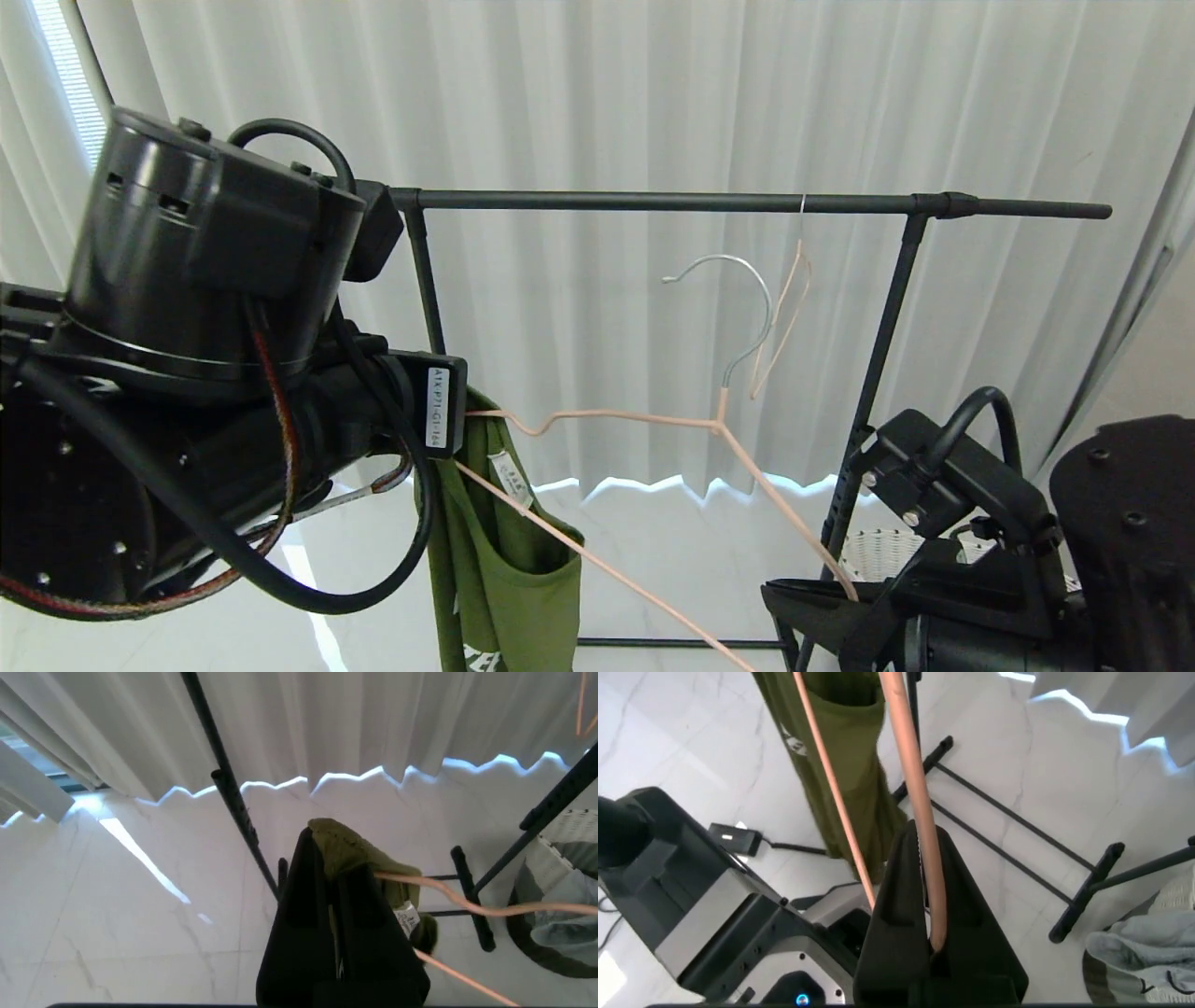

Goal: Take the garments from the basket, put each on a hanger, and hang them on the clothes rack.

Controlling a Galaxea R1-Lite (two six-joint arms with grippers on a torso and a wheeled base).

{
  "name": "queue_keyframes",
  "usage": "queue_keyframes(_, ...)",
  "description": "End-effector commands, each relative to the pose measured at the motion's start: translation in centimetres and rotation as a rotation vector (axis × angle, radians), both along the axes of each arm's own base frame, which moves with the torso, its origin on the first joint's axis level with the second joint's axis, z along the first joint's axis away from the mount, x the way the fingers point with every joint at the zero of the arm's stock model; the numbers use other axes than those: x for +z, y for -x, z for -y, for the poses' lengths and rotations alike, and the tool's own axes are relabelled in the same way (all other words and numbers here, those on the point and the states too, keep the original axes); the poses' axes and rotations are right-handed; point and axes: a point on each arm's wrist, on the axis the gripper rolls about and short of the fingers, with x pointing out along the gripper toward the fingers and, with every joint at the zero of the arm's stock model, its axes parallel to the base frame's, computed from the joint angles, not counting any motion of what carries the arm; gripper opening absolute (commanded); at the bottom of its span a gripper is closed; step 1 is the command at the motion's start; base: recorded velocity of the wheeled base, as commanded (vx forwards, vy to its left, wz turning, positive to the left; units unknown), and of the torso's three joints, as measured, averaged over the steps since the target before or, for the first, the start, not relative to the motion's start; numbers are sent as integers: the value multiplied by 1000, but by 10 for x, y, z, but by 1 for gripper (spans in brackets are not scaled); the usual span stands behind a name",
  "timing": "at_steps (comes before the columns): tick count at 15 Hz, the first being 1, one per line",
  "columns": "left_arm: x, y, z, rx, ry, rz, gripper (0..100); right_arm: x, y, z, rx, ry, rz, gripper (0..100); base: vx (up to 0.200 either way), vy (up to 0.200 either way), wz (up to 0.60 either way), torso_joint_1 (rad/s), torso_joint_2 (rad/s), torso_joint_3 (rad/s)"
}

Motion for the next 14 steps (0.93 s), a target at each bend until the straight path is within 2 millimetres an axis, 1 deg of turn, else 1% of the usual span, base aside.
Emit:
queue_keyframes(1,-2,-2,2,-1,-7,-7,0,1,-1,-2,-13,-8,12,0,0,0,0,0,0,0)
queue_keyframes(3,-2,0,4,-11,-5,-8,0,0,-6,-6,-35,-25,28,0,0,0,0,0,0,0)
queue_keyframes(7,-1,12,17,-58,64,-8,0,-5,-13,-19,-42,-47,40,0,0,0,0,0,0,0)
queue_keyframes(10,1,19,22,-93,81,-7,0,-7,-17,-29,-42,-43,38,0,0,0,0,0,0,0)
queue_keyframes(14,12,26,30,-142,164,-2,0,-3,-22,-44,-30,-55,38,0,0,0,0,0,0,0)
